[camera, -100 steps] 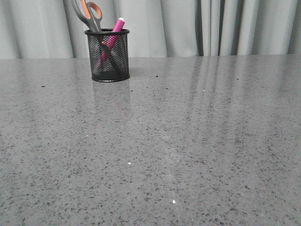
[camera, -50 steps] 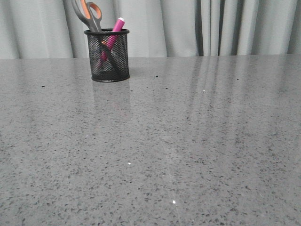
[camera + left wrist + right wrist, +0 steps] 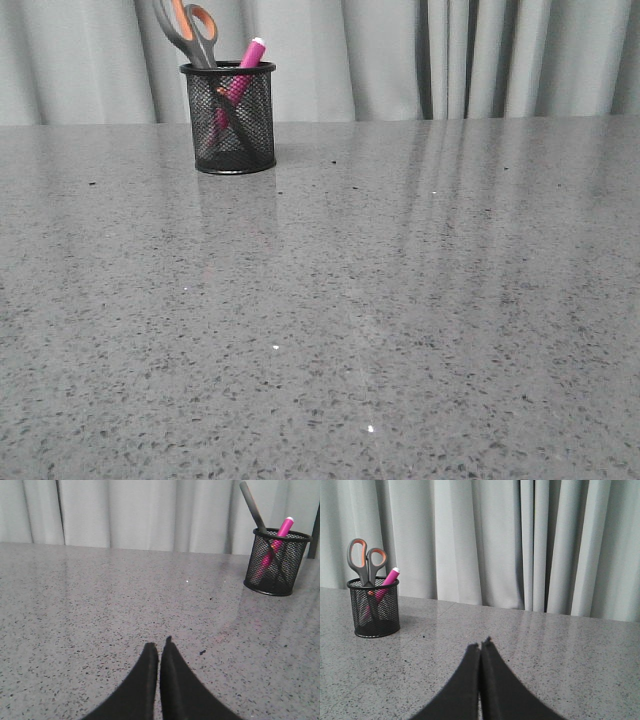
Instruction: Put pen and scissors into bin
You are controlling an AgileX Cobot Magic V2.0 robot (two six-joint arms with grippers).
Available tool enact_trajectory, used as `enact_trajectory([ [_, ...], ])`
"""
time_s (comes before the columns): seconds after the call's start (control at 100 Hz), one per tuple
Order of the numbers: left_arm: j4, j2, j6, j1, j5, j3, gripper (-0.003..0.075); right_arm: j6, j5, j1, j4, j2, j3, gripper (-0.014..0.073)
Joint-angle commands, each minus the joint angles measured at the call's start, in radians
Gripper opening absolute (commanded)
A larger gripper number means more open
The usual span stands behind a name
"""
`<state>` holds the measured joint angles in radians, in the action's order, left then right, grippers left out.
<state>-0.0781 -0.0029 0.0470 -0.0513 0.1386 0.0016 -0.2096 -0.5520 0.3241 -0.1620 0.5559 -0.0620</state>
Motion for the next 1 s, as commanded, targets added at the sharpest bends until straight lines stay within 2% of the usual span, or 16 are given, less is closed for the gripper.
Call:
enact_trajectory([
  [0.0, -0.012, -0.034, -0.009, 0.001, -0.072, 0.044, -0.0019, -0.007, -0.078, -0.006, 0.013, 0.000, -0.027, -0.0071],
  [0.8, -0.012, -0.034, -0.009, 0.001, -0.072, 0.044, -0.0019, -0.007, -0.069, -0.006, 0.013, -0.009, -0.015, -0.0071],
  [0.89, -0.012, -0.034, -0.009, 0.001, -0.072, 0.044, -0.0019, -0.007, -0.026, -0.006, 0.013, -0.031, -0.004, -0.0071],
  [0.99, -0.012, -0.034, -0.009, 0.001, -0.072, 0.044, -0.0019, -0.007, 0.108, -0.008, 0.013, -0.098, -0.009, -0.0071],
])
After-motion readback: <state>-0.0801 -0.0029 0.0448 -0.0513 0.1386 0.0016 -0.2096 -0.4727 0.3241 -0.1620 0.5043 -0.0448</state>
